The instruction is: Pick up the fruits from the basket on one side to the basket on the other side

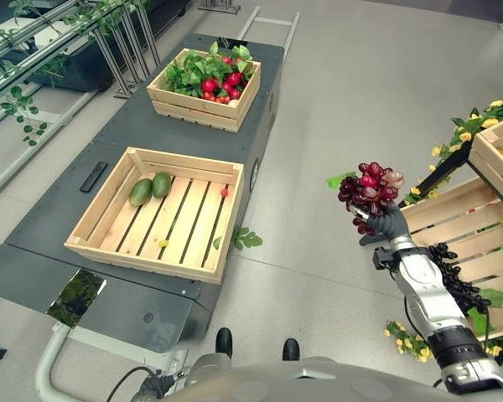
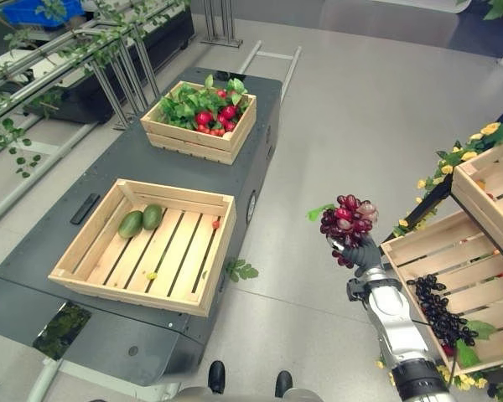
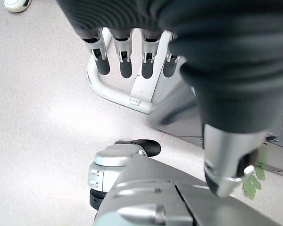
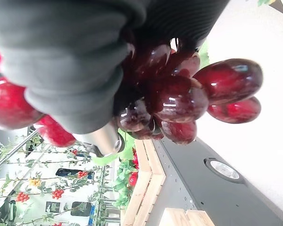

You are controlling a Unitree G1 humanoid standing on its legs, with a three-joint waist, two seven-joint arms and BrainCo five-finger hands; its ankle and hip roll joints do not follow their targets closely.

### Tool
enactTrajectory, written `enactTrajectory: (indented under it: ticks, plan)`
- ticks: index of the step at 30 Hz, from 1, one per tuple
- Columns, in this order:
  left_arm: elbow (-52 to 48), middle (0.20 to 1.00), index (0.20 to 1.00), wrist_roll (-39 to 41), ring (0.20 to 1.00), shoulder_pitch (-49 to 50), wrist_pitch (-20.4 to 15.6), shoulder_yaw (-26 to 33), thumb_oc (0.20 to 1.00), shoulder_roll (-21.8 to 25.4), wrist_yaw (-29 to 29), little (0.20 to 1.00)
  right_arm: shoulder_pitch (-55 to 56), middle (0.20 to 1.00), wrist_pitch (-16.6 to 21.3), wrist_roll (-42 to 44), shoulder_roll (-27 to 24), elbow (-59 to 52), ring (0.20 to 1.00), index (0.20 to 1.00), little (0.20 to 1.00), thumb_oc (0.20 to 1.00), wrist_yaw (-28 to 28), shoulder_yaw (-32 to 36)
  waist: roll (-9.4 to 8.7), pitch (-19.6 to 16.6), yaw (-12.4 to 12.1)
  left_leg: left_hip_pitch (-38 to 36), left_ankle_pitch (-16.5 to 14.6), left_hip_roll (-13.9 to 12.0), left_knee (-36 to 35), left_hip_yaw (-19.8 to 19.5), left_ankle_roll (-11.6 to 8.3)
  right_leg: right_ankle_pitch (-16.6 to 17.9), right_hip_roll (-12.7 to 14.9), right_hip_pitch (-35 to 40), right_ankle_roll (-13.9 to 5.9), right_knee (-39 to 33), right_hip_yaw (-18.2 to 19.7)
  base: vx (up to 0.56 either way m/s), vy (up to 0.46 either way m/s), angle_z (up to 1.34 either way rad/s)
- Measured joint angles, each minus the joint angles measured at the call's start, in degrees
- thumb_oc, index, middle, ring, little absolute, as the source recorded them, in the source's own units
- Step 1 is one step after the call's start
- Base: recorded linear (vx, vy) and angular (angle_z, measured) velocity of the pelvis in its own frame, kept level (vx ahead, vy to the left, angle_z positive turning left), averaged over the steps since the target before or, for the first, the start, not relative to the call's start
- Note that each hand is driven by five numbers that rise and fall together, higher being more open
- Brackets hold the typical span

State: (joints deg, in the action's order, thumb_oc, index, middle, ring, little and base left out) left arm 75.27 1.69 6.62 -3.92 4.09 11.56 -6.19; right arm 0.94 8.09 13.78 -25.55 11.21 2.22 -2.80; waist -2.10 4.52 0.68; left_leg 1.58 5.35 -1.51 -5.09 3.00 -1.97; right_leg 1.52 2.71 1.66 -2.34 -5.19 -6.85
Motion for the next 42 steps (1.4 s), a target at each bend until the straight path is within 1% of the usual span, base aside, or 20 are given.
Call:
enactTrajectory:
  ticks: [6,9,10,12,15,17,18,19,22,26,28,31,32,33,34,35,36,37,39,42]
  plan:
    - [-2.78,1.0,1.0,-2.85,1.0,-2.93,-0.39,-4.36,1.0,0.85,-0.29,1.0,3.22,0.2,-0.04,0.02,0.28,-0.8,0.2,0.2,0.2,0.2,-0.6,0.9,-0.42,0.3,1.26,0.25,-0.3,1.02,0.02,1.46,1.07,0.33,1.15,-1.65,-0.73,1.25,1.59,-0.06,0.069,-0.13]
    - [-4.94,1.0,1.0,-5.1,1.0,-4.85,-0.63,-6.52,1.0,1.37,-0.96,1.0,3.67,0.2,-0.02,0.24,0.6,-1.58,0.2,0.2,0.2,0.2,-0.62,0.91,-0.89,0.74,1.71,-0.28,-0.51,0.8,0.04,5.36,1.62,1.04,1.58,-4.08,-1.68,2.98,2.46,-0.03,0.002,-0.66]
    - [-6.4,1.0,1.0,-5.39,1.0,-5.45,-0.98,-6.93,1.0,1.8,-1.3,1.0,2.89,0.2,-0.02,0.28,0.99,-1.64,0.2,0.2,0.2,0.2,-0.65,0.85,-0.93,1.74,1.35,-1.13,-0.76,-0.2,0.04,8.76,1.88,1.58,1.83,-5.67,-3.51,4.0,0.71,-0.03,-0.014,-1.19]
    - [-6.67,1.0,1.0,-5.38,1.0,-6.08,-1.42,-7.53,1.0,2.12,-1.78,1.0,2.7,0.2,0.03,0.4,1.22,-2.69,0.2,0.2,0.2,0.2,-0.76,0.87,0.05,2.52,0.66,-1.64,-1.4,-1.52,-0.23,13.49,2.14,0.21,5.16,-7.02,-4.25,4.31,-8.49,0.02,0.01,-1.2]
    - [-6.64,1.0,1.0,-5.38,1.0,-6.97,-1.81,-7.4,1.0,3.53,-1.85,1.0,3.34,0.2,0.04,0.63,1.25,-3.47,0.2,0.2,0.2,0.2,-0.71,0.93,-1.51,2.98,1.72,-3.75,-2.42,-1.0,-0.37,16.06,1.2,0.76,10.73,-5.83,-5.96,3.36,-11.84,0.06,-0.032,-0.74]
    - [-6.69,1.0,1.0,-5.36,1.0,-6.51,-1.88,-7.4,1.0,3.26,-1.9,1.0,3.62,0.2,0.0,0.72,1.25,-3.47,0.2,0.2,0.2,0.2,-0.83,0.78,-0.49,3.39,0.7,-5.87,-2.84,-3.2,-0.38,19.22,-0.43,0.76,11.8,-5.8,-5.83,5.55,-19.83,0.06,-0.065,-0.84]
    - [-6.65,1.0,1.0,-5.31,1.0,-6.47,-1.86,-7.36,1.0,3.18,-1.88,1.0,3.74,0.2,0.01,0.73,1.15,-3.54,0.2,0.2,0.2,0.2,-0.87,0.76,-0.3,3.39,0.28,-6.91,-3.32,-3.74,-0.31,19.81,-1.43,2.34,11.7,-6.43,-5.48,7.07,-22.43,0.07,-0.113,-0.96]
    - [-6.67,1.0,1.0,-5.28,1.0,-5.94,-1.78,-7.07,1.0,2.91,-1.81,1.0,3.93,0.2,-0.02,0.81,0.55,-3.69,0.2,0.2,0.2,0.2,-0.91,0.66,-0.26,3.46,0.24,-7.53,-3.39,-4.12,-0.06,19.62,-2.56,5.04,11.28,-7.19,-2.76,7.89,-22.64,0.08,-0.14,-0.83]
    - [-6.18,1.0,1.0,-5.23,1.0,-4.68,-1.64,-6.79,1.0,1.26,-1.67,1.0,4.42,0.2,-0.51,0.91,-1.3,-3.73,0.2,0.2,0.2,0.2,-0.96,0.66,1.97,2.93,0.12,-8.31,-3.26,-6.67,0.08,18.84,-3.21,5.07,6.79,-7.25,-0.63,6.31,-20.51,0.06,-0.199,-0.6]
    - [-6.03,1.0,1.0,-4.78,1.0,-5.46,-1.66,-5.76,1.0,-0.02,-1.69,1.0,4.83,0.2,-0.64,0.91,-2.61,-3.89,0.2,0.2,0.2,0.2,-1.09,0.67,2.06,2.87,0.66,-9.48,-3.32,-8.31,1.46,19.01,-3.27,5.01,4.54,-7.23,0.33,4.95,-17.95,-0.05,-0.154,-0.55]
    - [-6.44,1.0,1.0,-4.21,1.0,-7.07,-1.67,-5.56,1.0,-0.54,-1.91,1.0,5.41,0.2,-0.57,0.99,-3.2,-4.39,0.2,0.2,0.2,0.2,-1.23,1.0,2.49,2.78,3.41,-8.88,-4.13,-9.2,3.18,19.09,-3.88,4.03,4.14,-7.92,0.47,5.66,-17.89,0.02,-0.183,-0.14]
    - [-6.57,1.0,1.0,-4.13,1.0,-7.63,-1.78,-6.39,1.0,-0.93,-2.13,1.0,5.49,0.2,-0.61,1.02,-4.15,-4.91,0.2,0.2,0.2,0.2,-1.79,0.93,3.46,2.63,2.91,-8.86,-5.83,-9.95,4.34,19.49,-3.4,3.04,3.44,-9.52,1.49,7.92,-15.87,0.02,-0.175,-0.38]
    - [-6.82,1.0,1.0,-4.0,1.0,-8.1,-1.81,-6.37,1.0,-0.97,-2.17,1.0,5.26,0.2,-0.59,1.02,-4.68,-5.3,0.2,0.2,0.2,0.2,-1.98,0.92,3.81,2.82,3.07,-8.69,-6.28,-10.4,5.85,18.99,-2.83,2.66,2.89,-10.84,1.65,9.06,-15.5,0.03,-0.19,-0.88]
    - [-6.99,1.0,1.0,-2.83,1.0,-8.21,-2.04,-6.33,1.0,-0.02,-2.27,1.0,4.71,0.2,-0.62,1.02,-4.42,-5.17,0.2,0.2,0.2,0.2,-2.13,0.22,2.27,3.26,1.34,-7.64,-7.01,-10.5,10.82,16.28,-1.99,0.11,3.46,-12.7,3.28,13.17,-14.56,0.03,-0.166,-0.98]
    - [-6.96,1.0,1.0,-2.36,1.0,-8.17,-2.04,-6.28,1.0,0.15,-2.39,1.0,4.52,0.2,-0.6,1.02,-4.55,-5.21,0.2,0.2,0.2,0.2,-2.24,-0.26,1.77,3.38,1.15,-6.55,-6.91,-10.62,14.2,13.92,-1.95,-0.16,3.44,-12.82,3.99,13.58,-13.7,0.04,-0.148,-0.86]
    - [-6.42,1.0,1.0,-1.93,1.0,-7.68,-2.06,-6.23,1.0,0.17,-2.47,1.0,4.36,0.2,-0.56,1.03,-4.6,-5.53,0.2,0.2,0.2,0.2,-2.52,-0.3,1.59,3.34,0.53,-4.01,-5.98,-10.33,20.18,9.31,-1.73,-0.07,3.18,-11.62,4.41,11.95,-12.4,0.07,-0.137,-0.48]
    - [-6.08,1.0,1.0,-1.93,1.0,-8.16,-2.04,-6.31,1.0,0.01,-2.49,1.0,4.33,0.2,-0.52,1.03,-4.78,-5.72,0.2,0.2,0.2,0.2,-2.53,-0.13,0.94,3.65,0.49,-2.04,-6.02,-9.98,23.17,7.16,-2.77,0.33,3.58,-10.92,4.6,10.79,-11.02,0.08,-0.128,-0.85]
    - [-5.94,1.0,1.0,-1.63,1.0,-7.33,-2.12,-6.15,1.0,-0.47,-2.62,1.0,3.4,0.2,-0.52,1.04,-4.88,-5.84,0.2,0.2,0.2,0.2,-2.63,-0.21,0.15,3.95,-0.76,-0.18,-8.71,-4.34,25.45,0.29,-5.66,2.05,3.81,-10.55,5.76,8.71,-7.15,0.09,-0.104,-0.97]
    - [-4.44,1.0,1.0,0.23,1.0,-6.29,-2.13,-4.95,1.0,-0.8,-2.98,1.0,3.31,0.2,-0.5,1.04,-4.94,-6.21,0.2,0.2,0.2,0.2,-3.09,-0.24,0.12,3.98,-1.01,3.0,-10.3,1.99,23.98,-3.66,-4.28,2.95,3.35,-9.74,6.03,6.03,-4.64,0.09,-0.01,-0.95]
    - [-3.26,1.0,1.0,0.35,1.0,-5.94,-2.07,-4.93,1.0,-0.68,-3.03,1.0,3.93,0.2,-0.5,1.22,-4.51,-6.2,0.2,0.2,0.2,0.2,-3.2,-0.23,-0.61,4.43,-1.16,6.11,-9.62,3.42,21.04,-4.93,-3.33,3.0,2.56,-9.17,6.15,5.58,-4.28,0.15,0.072,-0.66]
